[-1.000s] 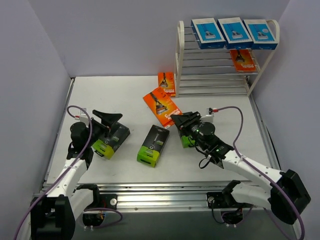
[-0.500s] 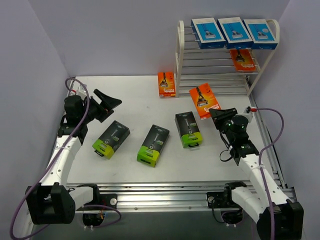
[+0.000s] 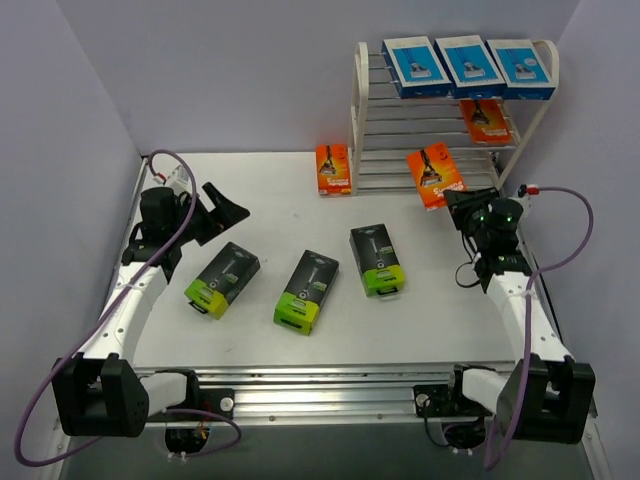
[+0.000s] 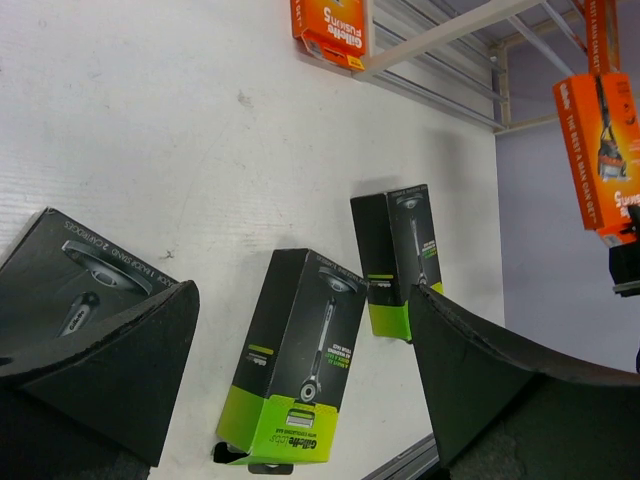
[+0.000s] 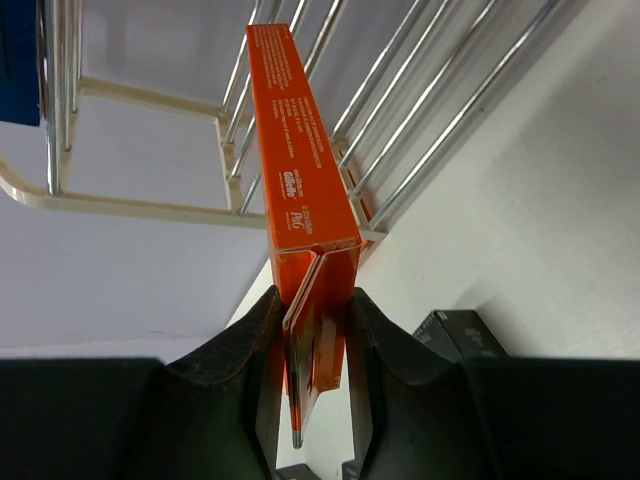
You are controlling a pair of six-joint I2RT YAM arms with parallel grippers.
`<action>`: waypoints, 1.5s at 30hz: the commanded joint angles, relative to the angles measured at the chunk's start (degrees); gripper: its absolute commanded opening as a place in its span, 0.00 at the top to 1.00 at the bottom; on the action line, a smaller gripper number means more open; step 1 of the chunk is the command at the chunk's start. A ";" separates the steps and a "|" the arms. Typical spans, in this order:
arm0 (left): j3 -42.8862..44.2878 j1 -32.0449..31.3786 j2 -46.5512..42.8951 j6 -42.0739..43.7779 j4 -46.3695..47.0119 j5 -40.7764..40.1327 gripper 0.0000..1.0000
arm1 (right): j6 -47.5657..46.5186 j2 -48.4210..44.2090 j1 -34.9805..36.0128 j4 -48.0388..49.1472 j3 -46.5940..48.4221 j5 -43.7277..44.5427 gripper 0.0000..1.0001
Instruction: Place and organize the shaving razors onto the shelf
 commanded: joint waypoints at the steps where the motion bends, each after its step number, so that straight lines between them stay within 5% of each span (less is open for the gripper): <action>1: -0.46 -0.40 -1.62 2.09 1.05 1.43 0.06 | -1.22 3.57 -0.48 6.88 5.92 -0.79 1.00; 17: -1.96 -0.66 -0.92 0.68 2.72 4.95 0.06 | -2.72 18.43 -1.18 14.35 18.75 3.42 1.00; 31: -1.78 -1.72 1.45 0.59 3.16 6.53 0.06 | -0.43 28.45 -2.15 32.88 17.62 4.13 1.00; 45: -1.43 -2.07 3.65 0.42 3.68 8.38 0.06 | 1.24 38.56 -2.32 39.58 22.54 2.55 1.00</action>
